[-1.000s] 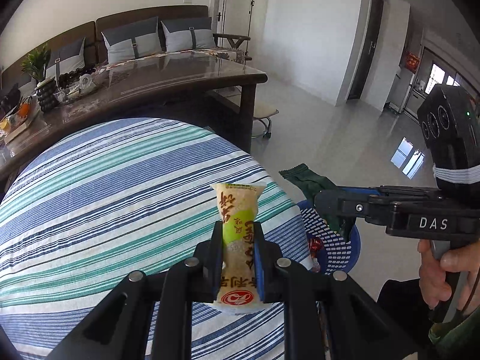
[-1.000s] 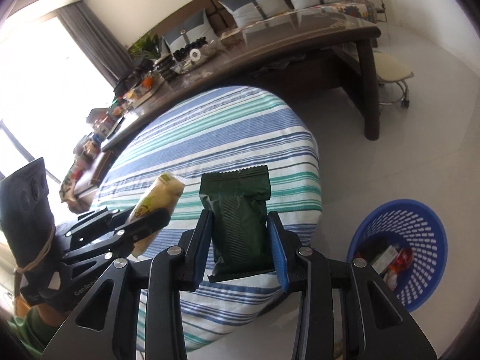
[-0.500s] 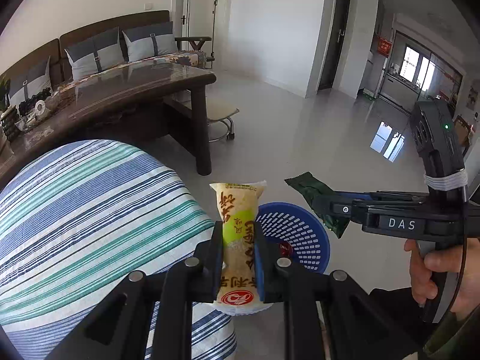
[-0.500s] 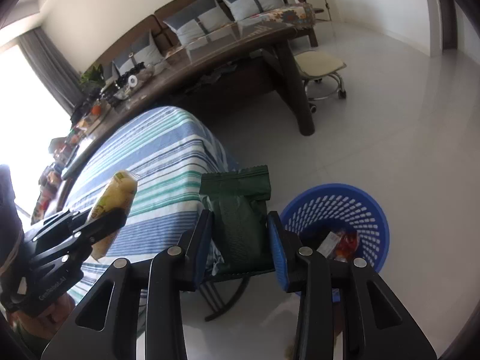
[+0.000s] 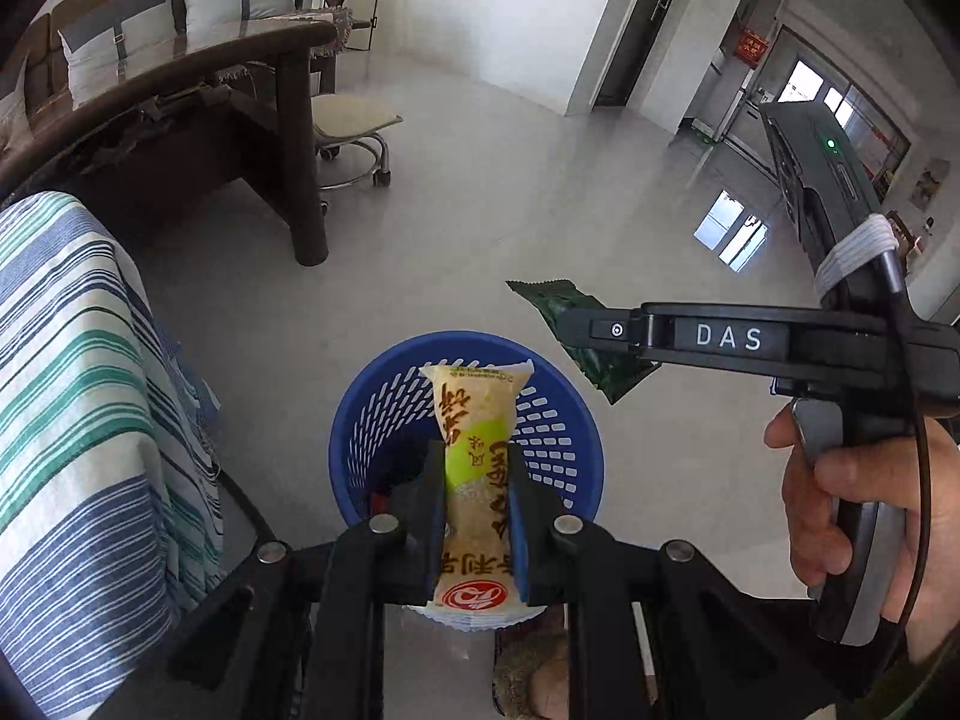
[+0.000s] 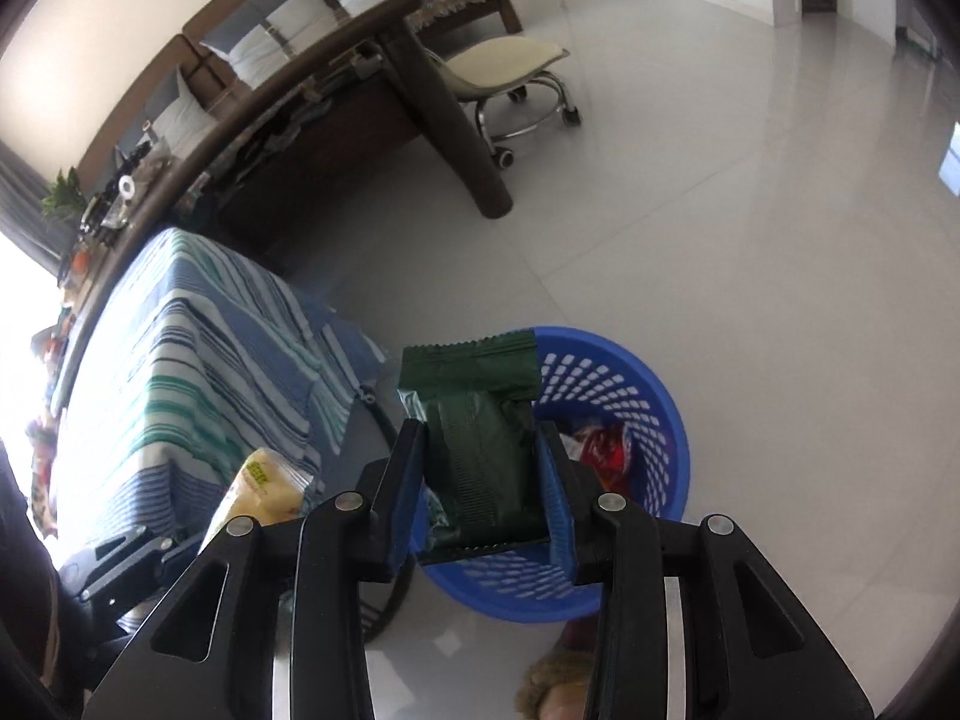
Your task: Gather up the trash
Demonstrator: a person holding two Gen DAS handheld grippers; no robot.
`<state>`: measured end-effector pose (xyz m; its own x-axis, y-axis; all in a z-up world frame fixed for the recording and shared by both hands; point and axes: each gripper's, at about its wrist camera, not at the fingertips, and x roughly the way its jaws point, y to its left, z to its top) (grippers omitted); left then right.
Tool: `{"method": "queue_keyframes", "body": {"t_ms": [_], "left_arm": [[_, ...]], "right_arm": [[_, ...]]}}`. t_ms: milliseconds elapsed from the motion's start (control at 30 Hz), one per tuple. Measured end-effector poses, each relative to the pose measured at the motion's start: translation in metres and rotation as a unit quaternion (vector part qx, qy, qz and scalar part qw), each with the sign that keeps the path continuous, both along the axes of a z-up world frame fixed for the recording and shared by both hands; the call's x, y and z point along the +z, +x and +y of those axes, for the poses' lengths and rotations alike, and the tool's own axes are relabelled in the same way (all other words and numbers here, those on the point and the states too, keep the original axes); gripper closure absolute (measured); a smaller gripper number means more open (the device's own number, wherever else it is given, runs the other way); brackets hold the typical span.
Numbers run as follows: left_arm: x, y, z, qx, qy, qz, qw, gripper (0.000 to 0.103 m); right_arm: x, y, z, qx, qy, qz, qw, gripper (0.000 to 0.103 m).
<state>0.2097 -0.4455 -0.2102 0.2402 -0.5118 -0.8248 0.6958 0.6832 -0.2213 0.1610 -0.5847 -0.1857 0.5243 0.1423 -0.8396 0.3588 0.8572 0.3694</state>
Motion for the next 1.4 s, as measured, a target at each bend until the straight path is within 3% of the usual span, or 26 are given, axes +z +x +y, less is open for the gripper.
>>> {"method": "queue_keyframes", "body": {"t_ms": [100, 167, 200, 233, 400, 467, 533, 633, 700, 800, 867, 1033, 1167, 1400], "left_arm": [[-0.017, 0.009, -0.012, 0.0, -0.004, 0.012, 0.9999, 0.082], [-0.024, 0.015, -0.019, -0.002, -0.011, 0.02, 0.9997, 0.061], [-0.026, 0.019, -0.022, 0.002, -0.014, 0.019, 0.9997, 0.043], [-0.025, 0.022, -0.023, 0.006, -0.02, 0.016, 0.9997, 0.039], [-0.013, 0.029, -0.024, 0.019, -0.022, 0.023, 0.9993, 0.038], [-0.001, 0.023, -0.022, 0.021, -0.023, 0.017, 0.9994, 0.03], [0.015, 0.014, -0.019, 0.014, -0.014, 0.009, 0.9998, 0.011], [0.037, -0.006, -0.009, 0.015, -0.006, -0.014, 0.9998, 0.0], [0.047, -0.02, 0.002, 0.024, -0.005, -0.03, 0.9993, 0.0], [0.057, -0.043, 0.013, 0.04, 0.019, -0.065, 0.9969, 0.0], [0.063, -0.056, 0.019, 0.051, 0.026, -0.083, 0.9949, 0.0], [0.079, -0.072, 0.037, 0.078, 0.014, -0.086, 0.9931, 0.0], [0.091, -0.076, 0.046, 0.091, 0.005, -0.102, 0.9906, 0.0], [0.094, -0.08, 0.045, 0.093, 0.025, -0.079, 0.9922, 0.0]], "right_arm": [[-0.017, 0.004, -0.015, -0.018, 0.016, 0.007, 1.0, 0.061], [-0.025, 0.003, -0.024, -0.031, 0.022, 0.009, 0.999, 0.05], [-0.026, 0.002, -0.028, -0.038, 0.022, 0.009, 0.999, 0.039], [-0.026, 0.0, -0.031, -0.046, 0.023, 0.007, 0.999, 0.036], [-0.006, -0.019, -0.046, -0.083, 0.007, -0.004, 0.997, 0.023], [0.007, -0.029, -0.047, -0.094, -0.007, -0.008, 0.996, 0.016], [0.025, -0.044, -0.042, -0.098, -0.02, -0.014, 0.995, 0.0], [0.047, -0.068, -0.03, -0.094, -0.031, -0.024, 0.995, 0.0], [0.057, -0.086, -0.018, -0.092, -0.051, -0.015, 0.994, 0.0], [0.065, -0.112, 0.002, -0.096, -0.122, 0.002, 0.988, 0.0], [0.067, -0.127, 0.013, -0.081, -0.136, 0.002, 0.987, 0.0], [0.075, -0.15, 0.036, -0.07, -0.2, 0.0, 0.977, 0.0], [0.077, -0.159, 0.037, -0.07, -0.191, -0.01, 0.979, 0.0], [0.078, -0.163, 0.046, -0.046, -0.19, -0.02, 0.981, 0.0]]}}
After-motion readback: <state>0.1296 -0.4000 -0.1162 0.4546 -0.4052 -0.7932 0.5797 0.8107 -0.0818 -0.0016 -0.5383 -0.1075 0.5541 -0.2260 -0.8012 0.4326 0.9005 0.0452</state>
